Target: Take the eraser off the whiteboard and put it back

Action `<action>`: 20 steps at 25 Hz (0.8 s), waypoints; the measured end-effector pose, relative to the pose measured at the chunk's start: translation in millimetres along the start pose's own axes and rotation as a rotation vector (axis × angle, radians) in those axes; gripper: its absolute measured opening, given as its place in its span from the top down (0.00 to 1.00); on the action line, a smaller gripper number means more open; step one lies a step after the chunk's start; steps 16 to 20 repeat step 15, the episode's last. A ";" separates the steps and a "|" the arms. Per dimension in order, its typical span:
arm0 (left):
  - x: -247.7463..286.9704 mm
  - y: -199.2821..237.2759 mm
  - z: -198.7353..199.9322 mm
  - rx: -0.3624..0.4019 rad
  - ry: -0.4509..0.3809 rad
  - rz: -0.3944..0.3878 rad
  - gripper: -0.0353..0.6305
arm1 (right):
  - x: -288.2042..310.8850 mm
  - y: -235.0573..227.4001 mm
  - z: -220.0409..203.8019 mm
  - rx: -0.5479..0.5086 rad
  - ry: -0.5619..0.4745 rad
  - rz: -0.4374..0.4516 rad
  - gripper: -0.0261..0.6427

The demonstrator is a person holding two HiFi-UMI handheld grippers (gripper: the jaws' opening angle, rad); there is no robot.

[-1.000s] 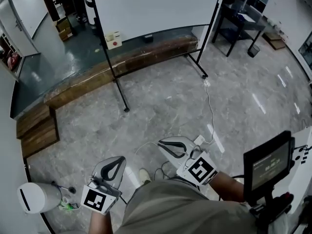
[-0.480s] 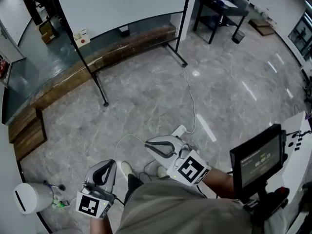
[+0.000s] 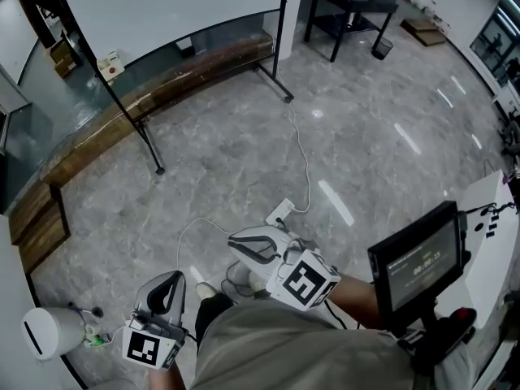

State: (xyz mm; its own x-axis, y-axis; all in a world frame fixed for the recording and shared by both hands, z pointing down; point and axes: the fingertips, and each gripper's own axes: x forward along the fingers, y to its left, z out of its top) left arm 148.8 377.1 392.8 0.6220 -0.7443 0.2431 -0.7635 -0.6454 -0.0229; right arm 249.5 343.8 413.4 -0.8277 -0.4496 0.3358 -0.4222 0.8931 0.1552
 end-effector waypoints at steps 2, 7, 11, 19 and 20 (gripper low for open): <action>4.2 1.9 3.2 0.016 0.000 -0.011 0.94 | -0.9 -5.4 -0.5 0.012 0.008 -0.015 0.94; 16.6 6.7 6.4 0.033 -0.011 -0.041 0.94 | -0.4 -18.6 -0.2 0.011 -0.003 -0.054 0.94; 14.7 13.1 14.2 0.039 -0.024 -0.053 0.94 | 3.9 -19.0 8.1 0.006 -0.003 -0.061 0.94; -17.2 38.5 25.5 0.035 -0.023 -0.050 0.94 | 26.3 -0.5 40.6 0.007 0.007 -0.049 0.94; -17.2 38.5 25.5 0.035 -0.023 -0.050 0.94 | 26.3 -0.5 40.6 0.007 0.007 -0.049 0.94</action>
